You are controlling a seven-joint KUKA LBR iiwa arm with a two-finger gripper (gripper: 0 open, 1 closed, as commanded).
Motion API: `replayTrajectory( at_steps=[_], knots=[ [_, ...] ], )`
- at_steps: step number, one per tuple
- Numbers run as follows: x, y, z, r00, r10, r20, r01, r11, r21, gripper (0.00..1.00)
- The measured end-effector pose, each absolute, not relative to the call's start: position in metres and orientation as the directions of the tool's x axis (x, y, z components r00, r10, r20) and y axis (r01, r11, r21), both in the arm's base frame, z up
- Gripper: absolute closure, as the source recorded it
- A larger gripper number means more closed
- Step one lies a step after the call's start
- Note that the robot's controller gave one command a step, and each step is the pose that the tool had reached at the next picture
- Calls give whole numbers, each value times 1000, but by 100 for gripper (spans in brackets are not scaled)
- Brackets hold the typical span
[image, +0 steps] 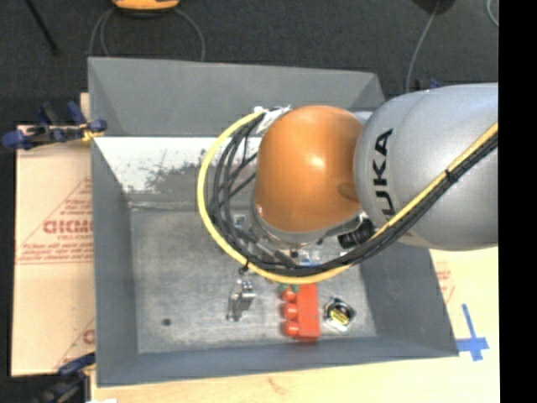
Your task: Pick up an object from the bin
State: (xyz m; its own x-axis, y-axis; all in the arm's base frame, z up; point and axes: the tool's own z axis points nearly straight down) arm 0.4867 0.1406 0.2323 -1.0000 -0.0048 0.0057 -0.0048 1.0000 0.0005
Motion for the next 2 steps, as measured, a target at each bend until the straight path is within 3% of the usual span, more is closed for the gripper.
replayTrajectory(
  at_steps=[1,2],
  knots=[
    [488,23,179,-999,-49,2,-49,999,-4,0],
    [551,-27,85,-997,77,-11,77,997,3,0]
  ],
)
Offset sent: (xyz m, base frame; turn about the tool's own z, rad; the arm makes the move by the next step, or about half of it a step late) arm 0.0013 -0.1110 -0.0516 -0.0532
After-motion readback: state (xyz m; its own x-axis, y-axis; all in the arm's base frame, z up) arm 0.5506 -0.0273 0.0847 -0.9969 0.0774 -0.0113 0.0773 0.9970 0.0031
